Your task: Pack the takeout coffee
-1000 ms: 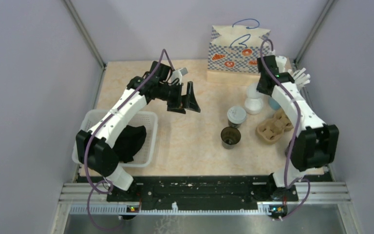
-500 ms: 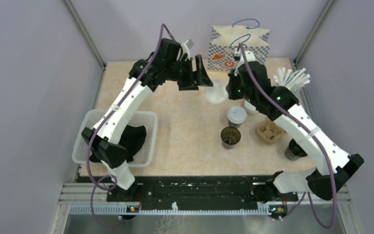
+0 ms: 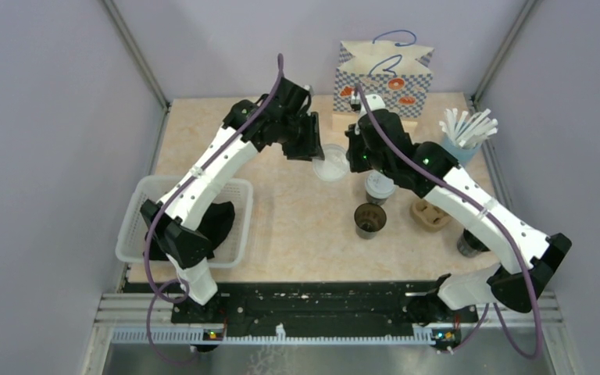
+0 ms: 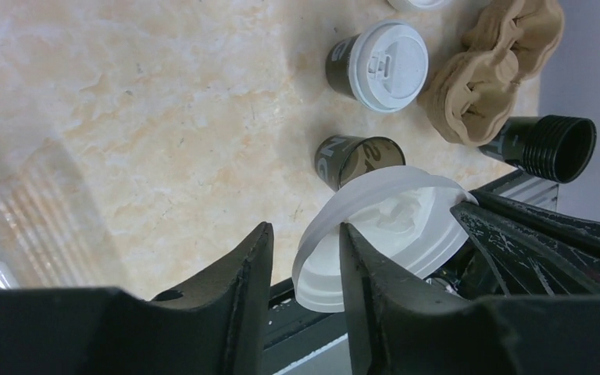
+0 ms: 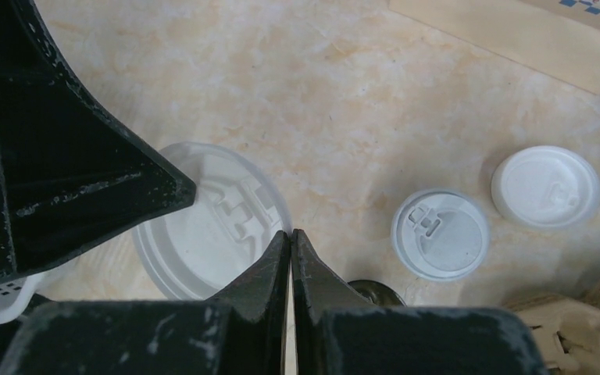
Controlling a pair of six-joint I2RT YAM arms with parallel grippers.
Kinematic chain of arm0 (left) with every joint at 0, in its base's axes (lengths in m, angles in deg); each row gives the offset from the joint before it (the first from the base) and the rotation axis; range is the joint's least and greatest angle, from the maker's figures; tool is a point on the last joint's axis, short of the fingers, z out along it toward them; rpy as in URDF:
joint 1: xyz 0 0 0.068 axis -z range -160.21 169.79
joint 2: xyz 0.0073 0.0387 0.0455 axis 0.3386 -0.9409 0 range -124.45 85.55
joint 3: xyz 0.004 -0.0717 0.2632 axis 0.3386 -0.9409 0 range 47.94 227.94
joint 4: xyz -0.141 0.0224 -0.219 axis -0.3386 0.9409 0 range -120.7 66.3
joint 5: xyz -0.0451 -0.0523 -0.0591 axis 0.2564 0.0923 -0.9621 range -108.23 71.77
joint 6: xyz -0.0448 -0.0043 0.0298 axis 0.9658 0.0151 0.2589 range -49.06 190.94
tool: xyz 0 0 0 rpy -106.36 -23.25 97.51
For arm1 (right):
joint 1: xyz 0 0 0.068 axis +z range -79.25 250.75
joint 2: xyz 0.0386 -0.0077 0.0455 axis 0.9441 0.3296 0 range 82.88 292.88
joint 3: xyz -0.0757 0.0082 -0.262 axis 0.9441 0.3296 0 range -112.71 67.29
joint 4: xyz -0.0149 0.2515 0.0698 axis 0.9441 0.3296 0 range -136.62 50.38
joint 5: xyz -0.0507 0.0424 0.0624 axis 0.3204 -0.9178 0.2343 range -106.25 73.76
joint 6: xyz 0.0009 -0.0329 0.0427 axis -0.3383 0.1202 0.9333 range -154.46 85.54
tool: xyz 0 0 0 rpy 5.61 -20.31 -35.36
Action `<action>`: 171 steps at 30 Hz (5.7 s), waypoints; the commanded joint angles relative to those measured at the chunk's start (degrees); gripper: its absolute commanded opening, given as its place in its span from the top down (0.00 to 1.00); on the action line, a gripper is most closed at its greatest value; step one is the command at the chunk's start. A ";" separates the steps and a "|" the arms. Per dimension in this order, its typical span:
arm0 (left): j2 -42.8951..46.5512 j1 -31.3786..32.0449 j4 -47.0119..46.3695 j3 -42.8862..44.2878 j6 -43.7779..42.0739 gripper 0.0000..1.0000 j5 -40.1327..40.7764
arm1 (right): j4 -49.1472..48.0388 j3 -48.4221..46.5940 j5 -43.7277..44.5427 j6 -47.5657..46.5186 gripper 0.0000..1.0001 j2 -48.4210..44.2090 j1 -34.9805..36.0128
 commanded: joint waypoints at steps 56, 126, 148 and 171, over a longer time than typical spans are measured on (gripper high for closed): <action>11.07 -15.32 -141.00 -46.83 88.00 0.99 -54.51 | -58.68 8.03 -62.35 42.94 0.01 -6.47 -17.00; 11.98 -15.52 -137.90 -49.21 86.34 0.98 -54.07 | -57.79 8.24 -60.20 42.11 0.25 -4.57 -13.94; 15.30 -18.27 -133.04 -55.44 82.19 0.50 -55.64 | -54.88 10.17 -57.84 42.83 0.27 -7.12 -15.21; 21.74 -11.68 -39.76 -52.31 9.40 0.11 -39.15 | 39.14 -5.35 -7.29 5.58 0.29 3.28 -5.41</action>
